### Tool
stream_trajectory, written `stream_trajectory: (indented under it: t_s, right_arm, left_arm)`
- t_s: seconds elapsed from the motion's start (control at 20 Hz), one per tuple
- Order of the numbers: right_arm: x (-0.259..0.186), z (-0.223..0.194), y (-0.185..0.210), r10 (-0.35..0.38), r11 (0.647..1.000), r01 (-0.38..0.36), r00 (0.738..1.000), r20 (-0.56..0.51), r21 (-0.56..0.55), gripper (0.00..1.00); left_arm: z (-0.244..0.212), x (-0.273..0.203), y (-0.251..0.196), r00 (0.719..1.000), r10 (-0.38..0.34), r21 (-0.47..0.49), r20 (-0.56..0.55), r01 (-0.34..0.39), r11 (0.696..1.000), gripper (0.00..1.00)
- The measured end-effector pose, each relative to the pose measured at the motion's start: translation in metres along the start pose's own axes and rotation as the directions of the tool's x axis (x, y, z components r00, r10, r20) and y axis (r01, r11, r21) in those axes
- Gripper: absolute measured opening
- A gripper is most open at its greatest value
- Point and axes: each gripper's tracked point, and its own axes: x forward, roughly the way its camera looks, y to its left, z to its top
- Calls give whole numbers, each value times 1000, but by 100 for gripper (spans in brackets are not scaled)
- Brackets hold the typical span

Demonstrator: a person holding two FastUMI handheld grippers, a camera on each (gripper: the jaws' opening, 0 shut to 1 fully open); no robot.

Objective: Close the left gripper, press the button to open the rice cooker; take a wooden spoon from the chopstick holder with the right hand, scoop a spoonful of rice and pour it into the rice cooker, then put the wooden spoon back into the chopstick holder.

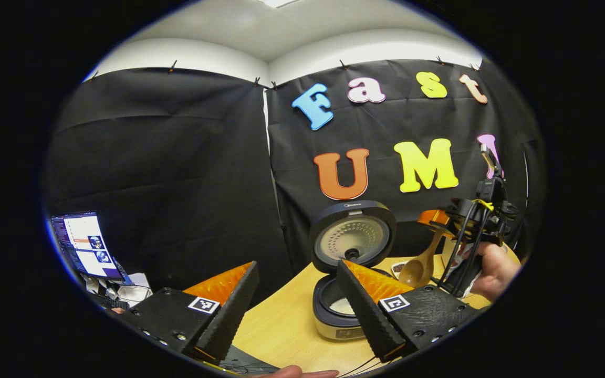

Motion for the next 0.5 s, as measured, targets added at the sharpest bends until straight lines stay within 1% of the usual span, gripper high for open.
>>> stream_trajectory:
  t_s: [0.15,0.2,0.25,0.35,0.5]
  right_arm:
    - [-19,45,-64,-85,996,87,994,63,-28,32]
    - [-27,63,-88,-115,992,119,990,86,-32,32]
    - [-36,78,-111,-151,987,156,983,106,-43,32]
    - [-55,110,-158,-207,975,216,966,155,-46,32]
    - [-74,145,-222,-293,949,310,934,203,-56,32]
  left_arm:
    - [6,2,-22,999,-34,-10,6,34,999,95]
    - [6,4,-31,999,-47,-12,5,47,999,90]
    - [7,5,-39,998,-59,-15,5,59,998,95]
    - [9,5,-55,996,-84,-11,6,84,996,95]
    - [10,7,-77,994,-110,1,4,110,994,95]
